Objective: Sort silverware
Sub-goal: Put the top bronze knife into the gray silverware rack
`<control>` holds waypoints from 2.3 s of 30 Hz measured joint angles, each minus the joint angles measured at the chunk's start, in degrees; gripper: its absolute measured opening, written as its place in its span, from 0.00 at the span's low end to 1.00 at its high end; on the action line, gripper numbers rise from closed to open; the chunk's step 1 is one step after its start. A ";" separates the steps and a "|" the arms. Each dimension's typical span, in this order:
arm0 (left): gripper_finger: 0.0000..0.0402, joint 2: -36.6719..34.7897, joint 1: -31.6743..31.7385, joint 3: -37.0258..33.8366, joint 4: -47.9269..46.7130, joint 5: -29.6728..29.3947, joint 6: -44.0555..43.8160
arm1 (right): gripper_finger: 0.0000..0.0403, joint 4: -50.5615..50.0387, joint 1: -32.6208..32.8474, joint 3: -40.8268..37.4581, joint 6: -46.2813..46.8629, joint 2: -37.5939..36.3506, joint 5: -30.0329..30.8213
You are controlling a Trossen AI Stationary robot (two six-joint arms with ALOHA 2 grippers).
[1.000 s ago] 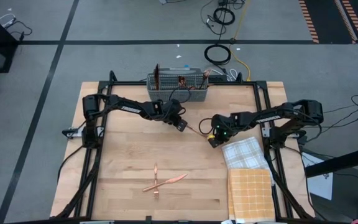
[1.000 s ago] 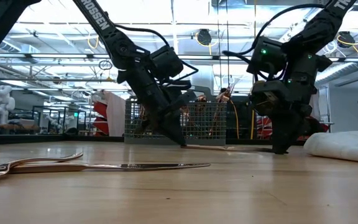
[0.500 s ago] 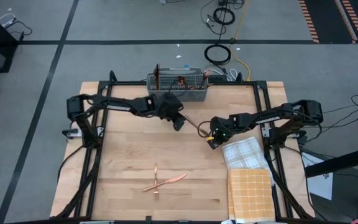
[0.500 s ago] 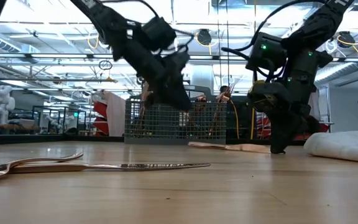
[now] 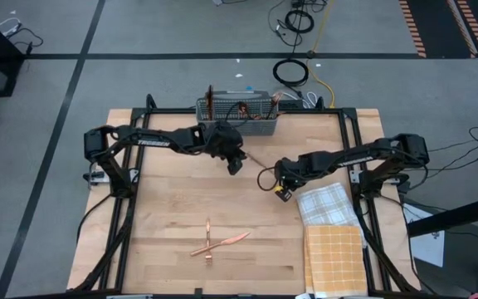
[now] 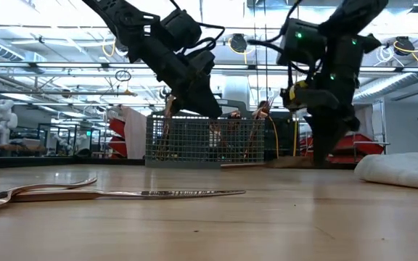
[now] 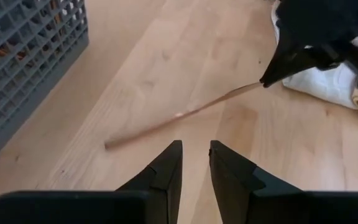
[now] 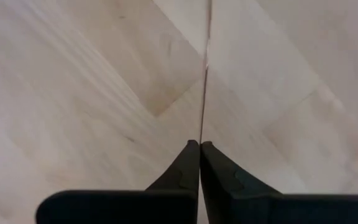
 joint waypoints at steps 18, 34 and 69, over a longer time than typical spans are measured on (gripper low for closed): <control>0.22 -0.02 -0.26 0.09 -1.84 6.74 18.02 | 0.00 -3.51 0.31 7.02 -3.61 -0.17 2.08; 0.46 2.53 -1.08 0.20 -3.01 10.33 25.03 | 0.00 -2.37 4.30 7.02 -5.66 -0.25 1.82; 0.11 19.72 -5.95 14.36 -4.59 12.09 23.55 | 0.00 3.33 5.56 7.11 -5.66 -0.26 0.60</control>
